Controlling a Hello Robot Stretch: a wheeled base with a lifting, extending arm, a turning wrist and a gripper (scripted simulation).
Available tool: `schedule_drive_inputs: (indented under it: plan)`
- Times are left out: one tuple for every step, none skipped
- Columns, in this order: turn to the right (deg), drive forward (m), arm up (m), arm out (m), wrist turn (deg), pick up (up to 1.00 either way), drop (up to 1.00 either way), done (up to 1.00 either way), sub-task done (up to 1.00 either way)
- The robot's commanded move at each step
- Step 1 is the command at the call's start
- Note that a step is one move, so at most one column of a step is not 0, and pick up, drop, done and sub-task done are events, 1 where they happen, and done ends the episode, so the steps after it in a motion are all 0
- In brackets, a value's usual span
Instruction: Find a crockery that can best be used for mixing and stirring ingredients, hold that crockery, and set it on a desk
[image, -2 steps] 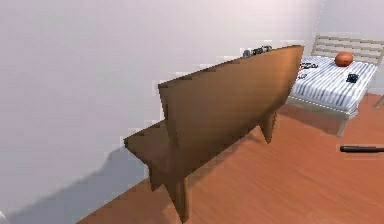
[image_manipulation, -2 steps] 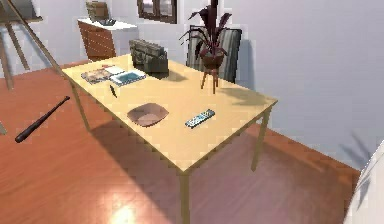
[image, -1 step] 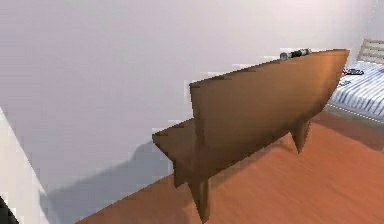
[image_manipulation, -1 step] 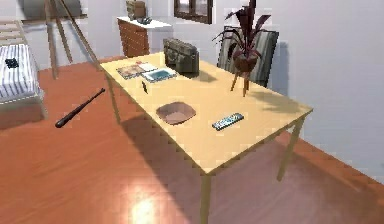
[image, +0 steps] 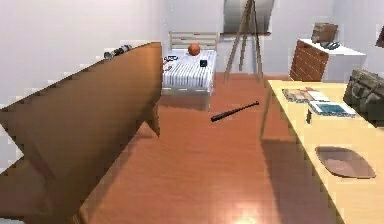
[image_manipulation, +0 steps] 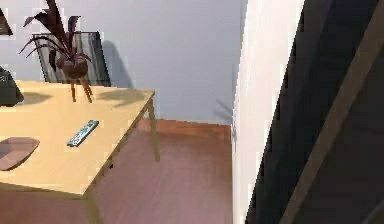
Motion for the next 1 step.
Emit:
schedule_drive_inputs:
  plan:
    - [21.0, 0.00, 0.00, 0.00, 0.0, 0.00, 0.00, 0.00, 0.00]
